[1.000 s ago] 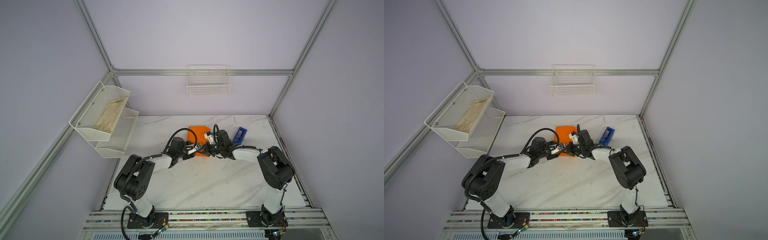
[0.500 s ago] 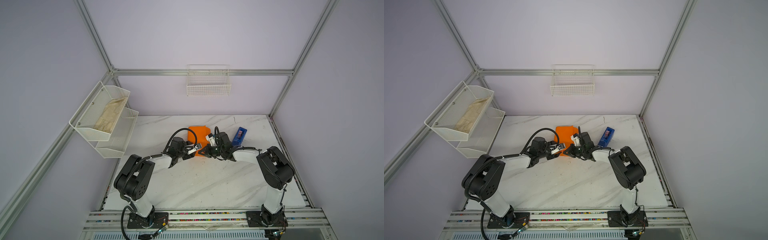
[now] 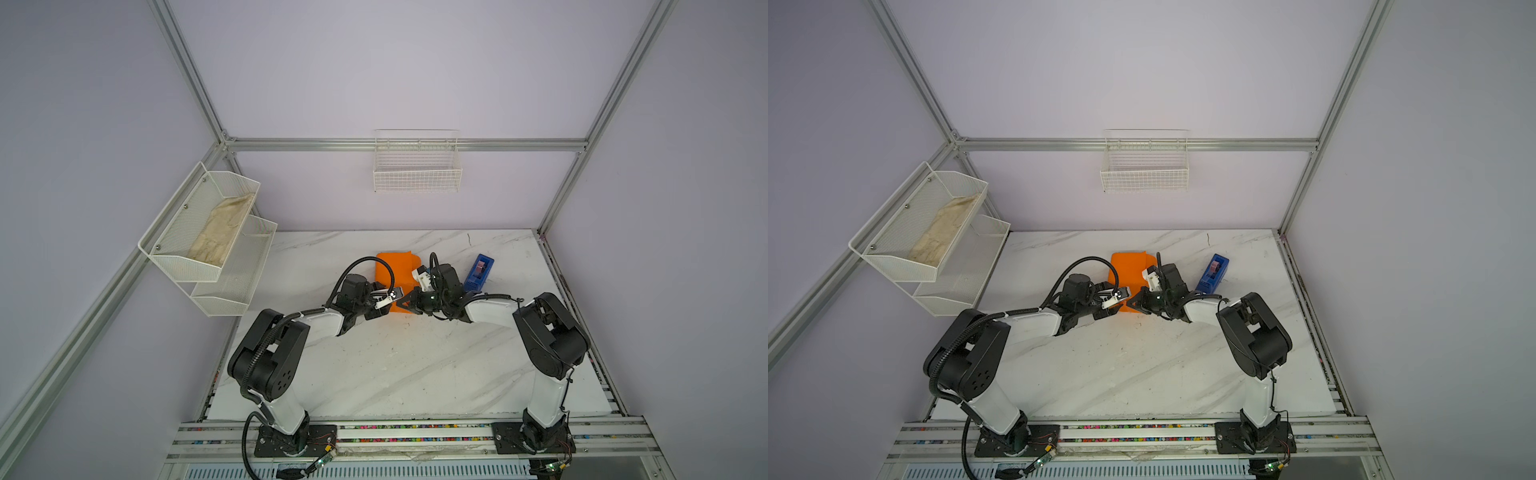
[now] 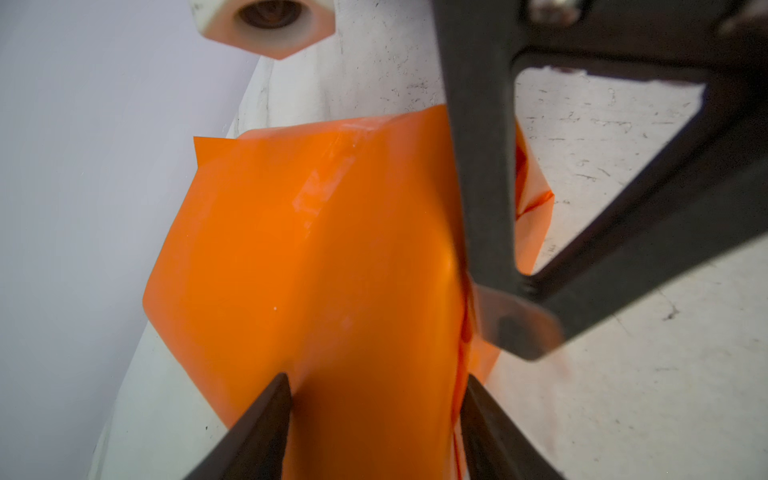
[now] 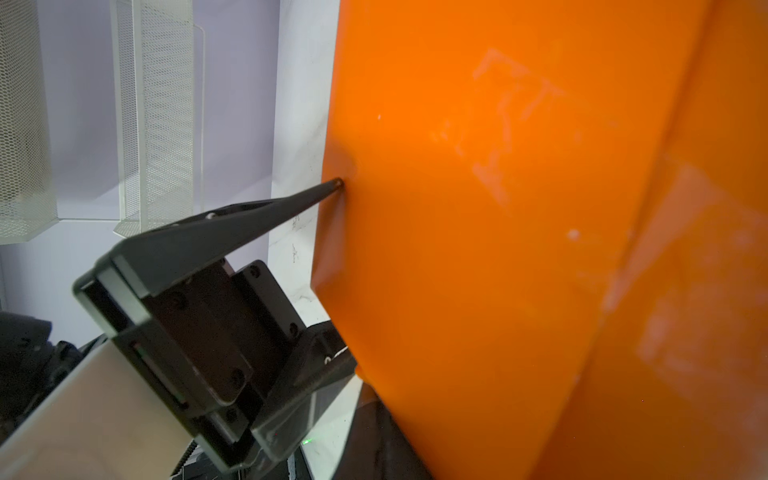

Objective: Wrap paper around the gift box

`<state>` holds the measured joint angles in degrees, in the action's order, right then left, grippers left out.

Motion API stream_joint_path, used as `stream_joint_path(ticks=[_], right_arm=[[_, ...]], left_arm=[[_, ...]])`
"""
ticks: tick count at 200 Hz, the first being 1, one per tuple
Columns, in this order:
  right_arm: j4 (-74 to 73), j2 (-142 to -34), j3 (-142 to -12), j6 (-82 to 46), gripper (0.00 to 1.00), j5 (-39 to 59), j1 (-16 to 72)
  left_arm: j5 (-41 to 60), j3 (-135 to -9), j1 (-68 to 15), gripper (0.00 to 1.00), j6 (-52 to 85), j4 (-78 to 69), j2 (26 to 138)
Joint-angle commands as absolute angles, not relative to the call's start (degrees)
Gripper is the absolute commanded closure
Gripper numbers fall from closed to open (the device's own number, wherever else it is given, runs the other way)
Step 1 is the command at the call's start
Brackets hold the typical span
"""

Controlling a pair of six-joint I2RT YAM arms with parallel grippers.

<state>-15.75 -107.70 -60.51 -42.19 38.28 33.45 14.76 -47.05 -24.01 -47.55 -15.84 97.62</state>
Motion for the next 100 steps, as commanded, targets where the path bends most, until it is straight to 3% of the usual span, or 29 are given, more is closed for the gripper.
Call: stream_joint_path(ticks=[1,100], right_arm=[[-18.11,-108.54,-61.19,-42.89,1.0,37.18,33.75],[-18.11,-108.66,-61.24,-43.15,1.0,37.27,33.77]], left_arm=[[16.72,-49.88,-24.07,0.37,-47.11,-10.55,98.46],[20.13,-54.17,-24.07,0.32,-45.27,-7.25,91.61]])
